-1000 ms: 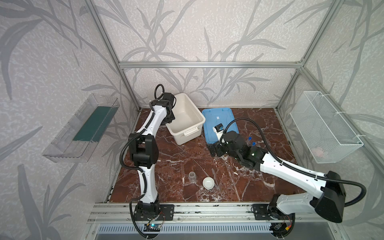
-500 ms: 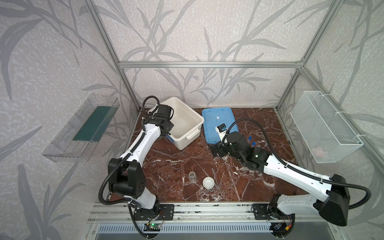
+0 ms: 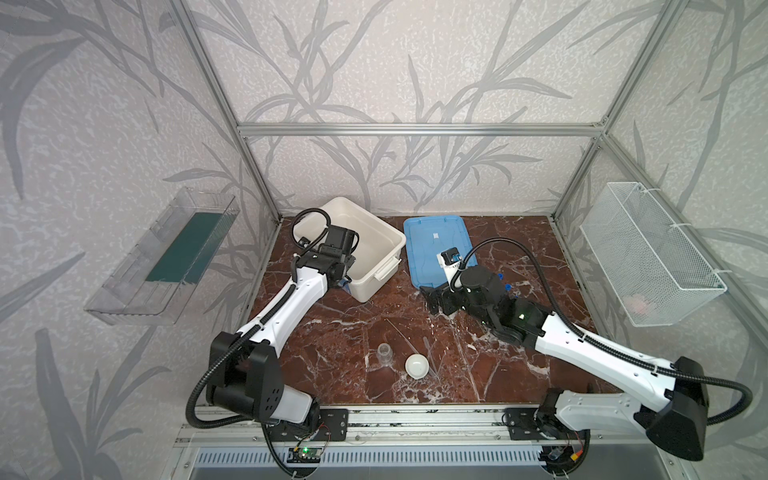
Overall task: Organize the chemistry lab equipment
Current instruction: 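Lower the left gripper onto the white bin's near rim and close it, then drag the white bin toward the robot with the left gripper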
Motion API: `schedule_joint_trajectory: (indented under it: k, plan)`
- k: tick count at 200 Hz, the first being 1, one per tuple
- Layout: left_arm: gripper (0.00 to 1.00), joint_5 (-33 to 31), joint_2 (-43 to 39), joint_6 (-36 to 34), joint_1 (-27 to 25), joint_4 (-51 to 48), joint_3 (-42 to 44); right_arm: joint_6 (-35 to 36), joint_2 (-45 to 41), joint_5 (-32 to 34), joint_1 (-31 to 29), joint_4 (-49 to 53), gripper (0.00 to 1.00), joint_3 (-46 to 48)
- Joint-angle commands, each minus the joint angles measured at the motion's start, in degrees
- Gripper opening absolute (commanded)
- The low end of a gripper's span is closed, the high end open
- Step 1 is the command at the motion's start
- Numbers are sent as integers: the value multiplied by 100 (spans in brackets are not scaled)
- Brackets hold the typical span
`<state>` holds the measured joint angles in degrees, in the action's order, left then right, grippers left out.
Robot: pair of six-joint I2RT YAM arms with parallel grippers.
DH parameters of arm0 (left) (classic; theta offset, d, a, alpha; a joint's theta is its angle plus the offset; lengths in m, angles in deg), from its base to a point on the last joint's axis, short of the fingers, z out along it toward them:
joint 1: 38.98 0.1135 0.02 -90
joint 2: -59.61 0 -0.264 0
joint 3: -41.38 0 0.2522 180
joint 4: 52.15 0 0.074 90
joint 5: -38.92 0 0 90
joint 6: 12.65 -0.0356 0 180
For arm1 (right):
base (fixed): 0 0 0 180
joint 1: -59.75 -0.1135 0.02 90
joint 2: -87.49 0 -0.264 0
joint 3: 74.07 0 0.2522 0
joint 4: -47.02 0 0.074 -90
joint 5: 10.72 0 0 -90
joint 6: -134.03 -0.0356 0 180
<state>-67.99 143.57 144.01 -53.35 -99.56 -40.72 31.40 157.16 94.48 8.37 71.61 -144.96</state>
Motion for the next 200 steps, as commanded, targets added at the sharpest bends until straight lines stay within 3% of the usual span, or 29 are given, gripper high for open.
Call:
schedule_joint_trajectory:
  k: [1, 53, 88, 110, 138, 181, 200]
  plan:
    - [63, -90, 115, -225, 276, -97, -200, -41, -155, 131, -13, 46, 100, 70]
    - [59, -142, 1162, -1134, 601, -767, -1416, -6, -189, 207, -3, 68, 100, 96]
    - [48, 235, 1735, -1120, 907, -1253, -1735, 40, -225, 295, 4, 130, 100, 107]
    - [34, 328, 1693, -1059, 881, -1429, -1802, 41, -277, 329, 5, 117, 100, 136]
    - [14, 349, 1220, -416, 782, -1479, -1458, 24, -314, 327, 5, 78, 100, 166]
    - [13, 338, 232, 1198, 472, -1026, -387, -15, -344, 237, 5, 87, 100, 210]
    - [13, -323, -88, 1961, -35, -1269, -202, -15, -392, 257, 5, 112, 100, 244]
